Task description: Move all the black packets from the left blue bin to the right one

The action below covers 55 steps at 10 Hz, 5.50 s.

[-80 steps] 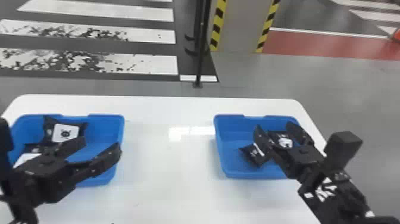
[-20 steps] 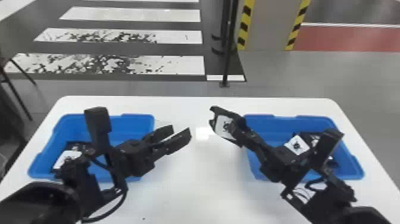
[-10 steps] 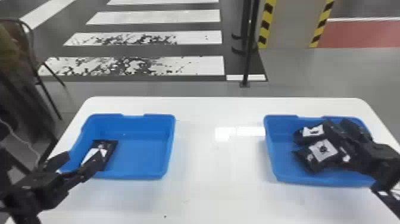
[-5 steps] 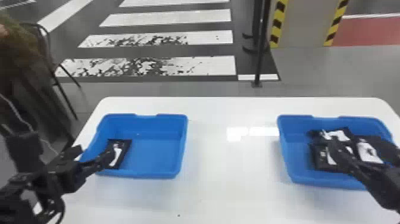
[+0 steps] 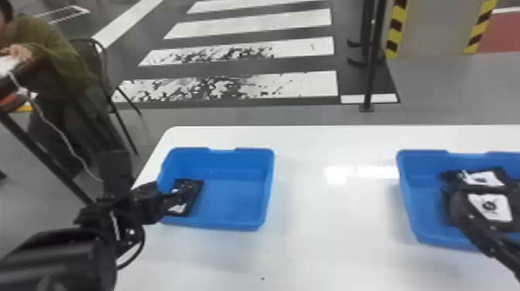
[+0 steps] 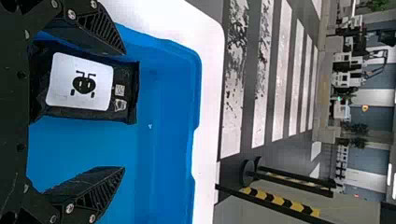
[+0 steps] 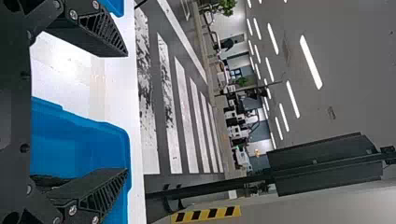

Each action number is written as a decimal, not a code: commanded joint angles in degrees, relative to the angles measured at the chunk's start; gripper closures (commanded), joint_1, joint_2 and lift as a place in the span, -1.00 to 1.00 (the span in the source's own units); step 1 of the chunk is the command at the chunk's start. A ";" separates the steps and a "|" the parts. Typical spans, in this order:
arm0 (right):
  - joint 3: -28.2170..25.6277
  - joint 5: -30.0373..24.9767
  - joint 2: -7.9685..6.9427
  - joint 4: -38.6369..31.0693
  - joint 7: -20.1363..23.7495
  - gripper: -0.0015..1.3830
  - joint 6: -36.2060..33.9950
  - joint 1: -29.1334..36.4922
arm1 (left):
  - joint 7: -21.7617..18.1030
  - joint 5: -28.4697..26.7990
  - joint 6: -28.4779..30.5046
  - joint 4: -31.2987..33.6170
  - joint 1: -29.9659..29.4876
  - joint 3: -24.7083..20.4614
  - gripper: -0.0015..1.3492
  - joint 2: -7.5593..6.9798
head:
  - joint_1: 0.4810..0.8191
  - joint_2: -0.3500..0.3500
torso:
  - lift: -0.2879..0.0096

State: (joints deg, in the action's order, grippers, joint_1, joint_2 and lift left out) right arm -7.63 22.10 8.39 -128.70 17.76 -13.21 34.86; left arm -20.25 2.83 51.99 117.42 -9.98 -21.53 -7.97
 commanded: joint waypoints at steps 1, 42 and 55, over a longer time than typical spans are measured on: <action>0.08 0.29 -0.04 0.38 0.17 -0.77 0.00 -0.13 | 0.39 -1.00 3.27 -3.45 4.08 1.88 -0.75 -0.73 | 0.27 0.65 | -0.01; 17.57 15.49 5.58 18.24 2.28 0.71 0.14 -21.08 | 1.97 9.74 8.89 12.72 9.28 42.67 0.80 -4.78 | 0.27 -0.29 | -0.01; 5.34 9.78 5.58 28.36 2.10 0.85 3.51 -26.28 | 0.83 13.28 5.38 22.71 -8.44 25.07 -0.75 -2.05 | 0.27 -0.37 | -0.01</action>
State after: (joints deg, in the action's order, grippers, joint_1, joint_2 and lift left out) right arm -0.48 33.43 13.99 -102.64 19.86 -9.58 9.71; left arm -19.37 15.99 57.86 138.77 -16.58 5.53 -10.52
